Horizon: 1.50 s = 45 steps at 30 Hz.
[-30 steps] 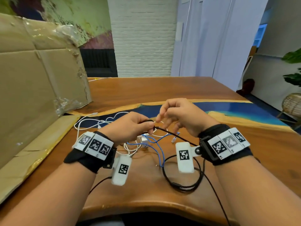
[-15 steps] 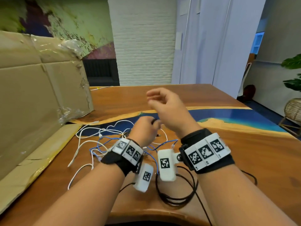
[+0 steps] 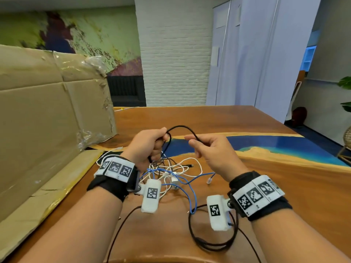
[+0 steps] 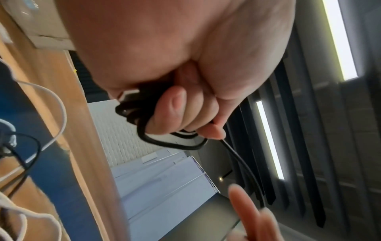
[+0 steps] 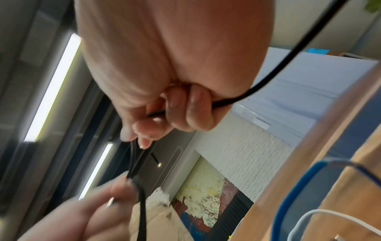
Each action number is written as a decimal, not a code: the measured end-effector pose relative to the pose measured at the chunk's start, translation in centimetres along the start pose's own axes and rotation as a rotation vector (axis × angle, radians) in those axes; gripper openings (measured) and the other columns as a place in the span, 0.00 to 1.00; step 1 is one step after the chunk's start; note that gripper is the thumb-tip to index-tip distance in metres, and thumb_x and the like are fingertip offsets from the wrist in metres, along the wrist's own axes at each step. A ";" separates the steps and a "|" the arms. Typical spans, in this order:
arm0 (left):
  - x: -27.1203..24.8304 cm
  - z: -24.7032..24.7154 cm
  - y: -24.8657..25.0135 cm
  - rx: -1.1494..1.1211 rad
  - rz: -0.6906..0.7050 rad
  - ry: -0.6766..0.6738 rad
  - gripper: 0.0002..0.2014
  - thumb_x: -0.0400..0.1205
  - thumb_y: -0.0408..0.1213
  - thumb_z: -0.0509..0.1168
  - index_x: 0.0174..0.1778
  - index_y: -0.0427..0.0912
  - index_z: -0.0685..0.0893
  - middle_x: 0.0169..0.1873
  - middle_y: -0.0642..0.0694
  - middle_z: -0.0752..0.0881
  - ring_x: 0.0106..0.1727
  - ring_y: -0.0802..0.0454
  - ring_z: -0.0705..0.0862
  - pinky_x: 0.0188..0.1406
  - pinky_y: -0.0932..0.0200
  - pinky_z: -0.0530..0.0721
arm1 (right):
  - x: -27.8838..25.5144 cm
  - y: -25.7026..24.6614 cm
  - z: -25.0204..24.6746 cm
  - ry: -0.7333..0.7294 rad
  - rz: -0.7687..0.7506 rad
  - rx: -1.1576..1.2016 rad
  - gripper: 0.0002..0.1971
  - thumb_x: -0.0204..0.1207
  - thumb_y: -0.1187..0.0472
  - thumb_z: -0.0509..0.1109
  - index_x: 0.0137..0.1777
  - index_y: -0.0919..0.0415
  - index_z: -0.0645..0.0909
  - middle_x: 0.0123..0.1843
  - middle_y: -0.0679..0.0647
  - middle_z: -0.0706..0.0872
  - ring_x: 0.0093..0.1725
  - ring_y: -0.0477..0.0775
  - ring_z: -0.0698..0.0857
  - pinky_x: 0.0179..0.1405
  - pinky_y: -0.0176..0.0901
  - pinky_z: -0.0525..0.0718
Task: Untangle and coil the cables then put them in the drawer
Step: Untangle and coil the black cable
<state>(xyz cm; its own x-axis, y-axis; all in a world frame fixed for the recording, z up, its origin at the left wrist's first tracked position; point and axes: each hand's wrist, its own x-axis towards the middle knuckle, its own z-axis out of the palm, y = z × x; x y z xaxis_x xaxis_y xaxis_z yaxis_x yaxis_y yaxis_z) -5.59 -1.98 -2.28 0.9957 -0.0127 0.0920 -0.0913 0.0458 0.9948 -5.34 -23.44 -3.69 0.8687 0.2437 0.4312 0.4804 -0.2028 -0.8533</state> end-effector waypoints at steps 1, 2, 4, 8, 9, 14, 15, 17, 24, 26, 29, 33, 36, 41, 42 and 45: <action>-0.3 -0.5 -0.2 -0.033 -0.010 -0.015 0.19 0.91 0.44 0.57 0.35 0.43 0.79 0.20 0.52 0.59 0.18 0.55 0.53 0.16 0.61 0.53 | 0.0 0.1 -0.7 0.002 0.018 0.067 0.08 0.84 0.61 0.73 0.57 0.56 0.93 0.26 0.42 0.82 0.30 0.42 0.78 0.31 0.35 0.80; -0.6 -0.9 -0.3 -0.044 -0.021 -0.021 0.19 0.91 0.44 0.57 0.35 0.43 0.79 0.19 0.52 0.59 0.18 0.56 0.53 0.16 0.61 0.52 | -0.1 0.2 -1.5 0.001 0.036 0.116 0.07 0.83 0.62 0.74 0.56 0.59 0.93 0.25 0.41 0.81 0.28 0.40 0.75 0.27 0.29 0.75; -1.3 -1.2 -0.6 0.011 -0.056 -0.078 0.22 0.91 0.46 0.57 0.34 0.41 0.83 0.19 0.51 0.59 0.18 0.56 0.53 0.17 0.62 0.52 | -0.1 0.2 -2.9 0.010 0.019 0.112 0.07 0.83 0.63 0.73 0.53 0.62 0.93 0.25 0.40 0.83 0.26 0.37 0.77 0.27 0.25 0.74; -3.0 0.1 -0.7 0.179 -0.203 -0.408 0.31 0.92 0.51 0.49 0.41 0.34 0.89 0.20 0.51 0.56 0.20 0.54 0.51 0.19 0.60 0.52 | 0.6 -0.2 -4.5 0.118 -0.086 -0.017 0.08 0.82 0.64 0.75 0.44 0.53 0.93 0.38 0.41 0.94 0.43 0.35 0.89 0.46 0.25 0.82; -3.3 0.5 -0.5 0.143 -0.191 -0.447 0.30 0.92 0.49 0.48 0.43 0.33 0.90 0.19 0.51 0.56 0.19 0.55 0.51 0.18 0.61 0.53 | 0.9 -0.1 -4.8 0.144 -0.085 -0.023 0.08 0.81 0.63 0.75 0.43 0.50 0.92 0.39 0.40 0.94 0.44 0.35 0.89 0.46 0.26 0.82; -3.3 1.6 1.4 -0.481 0.094 -0.357 0.21 0.88 0.39 0.53 0.61 0.31 0.87 0.24 0.50 0.70 0.17 0.60 0.61 0.17 0.65 0.63 | 0.5 1.0 -3.2 0.062 0.081 -0.160 0.09 0.86 0.58 0.70 0.52 0.48 0.93 0.30 0.43 0.86 0.32 0.39 0.80 0.39 0.35 0.78; -3.2 1.7 1.8 -0.552 0.142 -0.309 0.20 0.89 0.38 0.52 0.65 0.31 0.85 0.31 0.50 0.80 0.18 0.61 0.66 0.20 0.67 0.67 | 0.1 1.2 -2.3 -0.009 0.110 -0.200 0.10 0.87 0.58 0.69 0.54 0.47 0.92 0.30 0.47 0.85 0.31 0.40 0.78 0.37 0.35 0.78; -2.8 2.4 1.9 -0.609 0.190 -0.199 0.18 0.91 0.36 0.51 0.69 0.33 0.81 0.51 0.47 0.92 0.25 0.60 0.77 0.28 0.68 0.77 | -0.8 1.2 -0.3 -0.145 0.112 -0.258 0.11 0.88 0.58 0.68 0.54 0.46 0.92 0.30 0.52 0.86 0.29 0.40 0.78 0.35 0.34 0.78; -1.6 3.1 -0.8 0.143 0.204 0.052 0.19 0.91 0.30 0.57 0.79 0.32 0.73 0.47 0.56 0.94 0.52 0.49 0.93 0.60 0.52 0.88 | -2.6 -1.5 1.9 -0.299 -0.046 -0.428 0.17 0.85 0.49 0.70 0.37 0.58 0.87 0.25 0.55 0.78 0.27 0.46 0.72 0.30 0.45 0.70; -2.0 3.1 -1.0 0.482 0.210 -0.003 0.17 0.91 0.32 0.56 0.76 0.39 0.76 0.45 0.50 0.94 0.43 0.56 0.92 0.56 0.49 0.89 | -2.6 -1.9 1.1 -0.248 -0.053 -0.424 0.16 0.83 0.50 0.72 0.34 0.55 0.85 0.22 0.45 0.75 0.25 0.43 0.70 0.27 0.39 0.68; -2.9 3.4 -0.6 0.601 0.104 -0.112 0.12 0.92 0.37 0.55 0.64 0.44 0.82 0.31 0.48 0.90 0.28 0.59 0.83 0.34 0.60 0.82 | -2.0 -2.3 -0.1 -0.193 -0.053 -0.415 0.15 0.83 0.51 0.73 0.35 0.54 0.87 0.21 0.41 0.77 0.24 0.41 0.73 0.26 0.35 0.68; -3.7 3.8 -0.1 0.447 0.071 -0.249 0.23 0.93 0.40 0.52 0.43 0.36 0.88 0.17 0.55 0.72 0.21 0.51 0.69 0.32 0.52 0.78 | -0.8 -1.7 -1.7 -0.117 -0.034 -0.323 0.12 0.77 0.50 0.80 0.36 0.54 0.90 0.33 0.53 0.90 0.32 0.53 0.81 0.36 0.51 0.80; -3.8 3.5 -0.6 0.160 -0.049 -0.319 0.28 0.93 0.47 0.51 0.45 0.34 0.92 0.19 0.51 0.58 0.20 0.52 0.55 0.26 0.52 0.67 | -0.6 -1.3 -2.2 -0.097 -0.030 -0.165 0.10 0.73 0.54 0.84 0.35 0.58 0.90 0.33 0.58 0.89 0.32 0.48 0.80 0.37 0.46 0.79; -4.3 3.1 -0.9 -0.378 -0.119 -0.376 0.24 0.90 0.43 0.51 0.55 0.32 0.90 0.19 0.53 0.59 0.19 0.56 0.52 0.21 0.62 0.69 | -0.5 -0.4 -2.2 0.031 0.002 -0.021 0.09 0.82 0.58 0.75 0.47 0.62 0.93 0.25 0.43 0.82 0.26 0.39 0.75 0.29 0.32 0.74; -4.4 3.3 -0.8 -0.477 -0.097 -0.382 0.23 0.90 0.41 0.51 0.60 0.30 0.89 0.20 0.52 0.64 0.19 0.57 0.54 0.22 0.62 0.72 | -0.5 0.0 -1.9 0.029 0.017 -0.017 0.11 0.85 0.57 0.72 0.50 0.63 0.93 0.24 0.44 0.79 0.24 0.42 0.72 0.27 0.36 0.72; -4.8 4.1 -0.6 -0.671 -0.033 -0.345 0.24 0.88 0.40 0.53 0.71 0.26 0.81 0.30 0.47 0.79 0.19 0.57 0.67 0.30 0.61 0.80 | -1.2 0.6 -0.3 -0.056 0.107 0.016 0.13 0.89 0.56 0.66 0.53 0.59 0.91 0.27 0.53 0.80 0.20 0.49 0.68 0.21 0.40 0.68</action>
<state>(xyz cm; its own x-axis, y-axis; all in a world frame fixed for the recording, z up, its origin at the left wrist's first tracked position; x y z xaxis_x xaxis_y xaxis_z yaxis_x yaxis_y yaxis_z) -10.40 -6.05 -3.12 0.9260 -0.3313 0.1812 0.0778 0.6369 0.7670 -6.06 -24.11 -4.69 0.9064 0.2746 0.3210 0.3833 -0.2155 -0.8981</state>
